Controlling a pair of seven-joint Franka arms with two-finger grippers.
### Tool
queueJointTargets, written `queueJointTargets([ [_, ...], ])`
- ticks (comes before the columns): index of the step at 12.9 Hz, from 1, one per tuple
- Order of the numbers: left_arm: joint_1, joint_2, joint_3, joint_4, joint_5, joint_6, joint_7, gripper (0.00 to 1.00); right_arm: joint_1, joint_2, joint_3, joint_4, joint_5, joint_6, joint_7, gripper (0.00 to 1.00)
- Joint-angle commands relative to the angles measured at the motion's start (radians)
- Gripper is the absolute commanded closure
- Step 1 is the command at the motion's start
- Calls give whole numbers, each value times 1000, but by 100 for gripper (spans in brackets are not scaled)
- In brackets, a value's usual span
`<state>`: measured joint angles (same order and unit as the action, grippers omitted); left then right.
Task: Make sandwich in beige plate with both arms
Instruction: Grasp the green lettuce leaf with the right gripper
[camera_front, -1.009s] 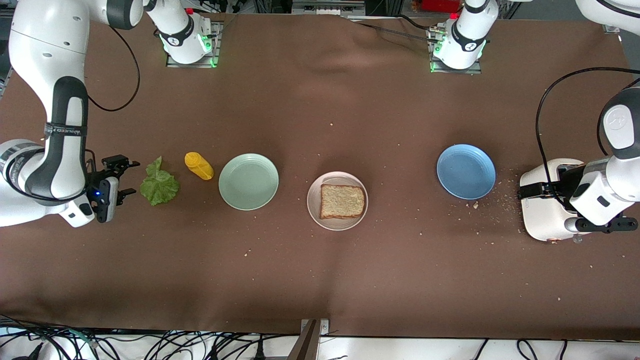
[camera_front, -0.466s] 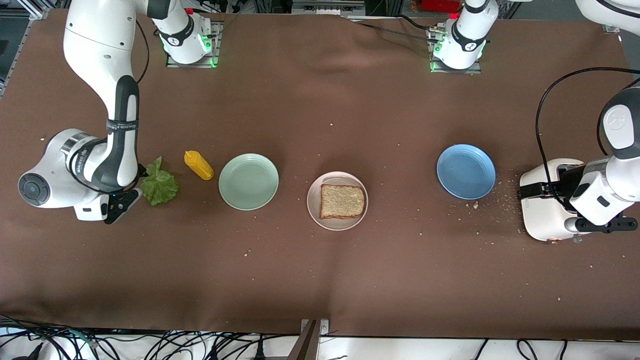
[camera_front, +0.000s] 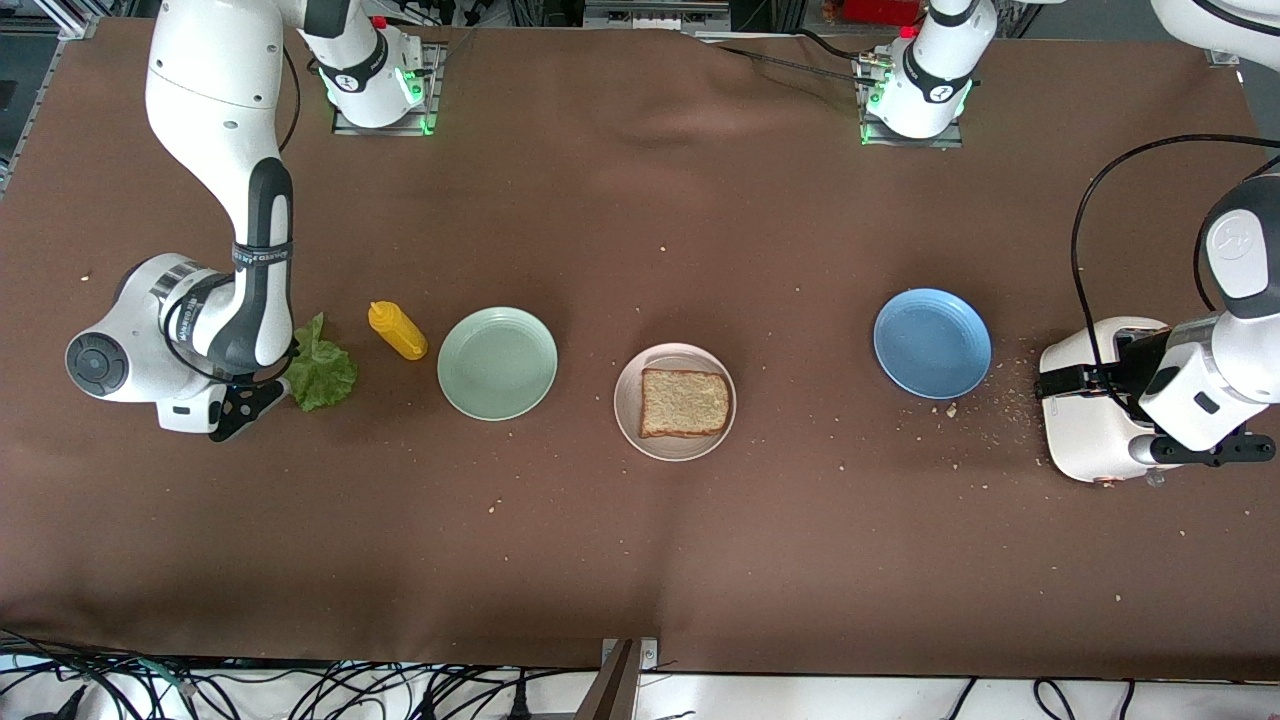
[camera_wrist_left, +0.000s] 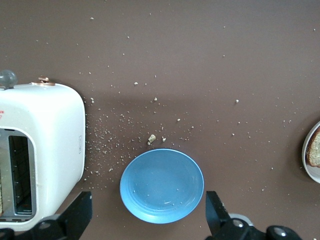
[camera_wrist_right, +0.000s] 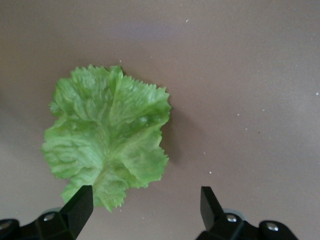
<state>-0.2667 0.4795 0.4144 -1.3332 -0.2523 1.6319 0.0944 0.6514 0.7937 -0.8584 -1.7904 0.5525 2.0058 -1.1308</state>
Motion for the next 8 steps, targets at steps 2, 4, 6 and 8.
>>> queueJointTargets([
  [2,-2,-10,-3,-9,22,-6,16,0,8,19,-7,-21,98,21,8,7],
  [4,-2,-10,-3,-9,22,-6,16,0,8,22,-4,-23,99,22,9,17],
  [6,-2,-10,-3,-9,22,-6,16,0,5,22,-2,-21,115,25,11,18],
  [8,-2,-10,-3,-9,22,-6,16,0,4,33,2,-21,122,46,11,18],
])
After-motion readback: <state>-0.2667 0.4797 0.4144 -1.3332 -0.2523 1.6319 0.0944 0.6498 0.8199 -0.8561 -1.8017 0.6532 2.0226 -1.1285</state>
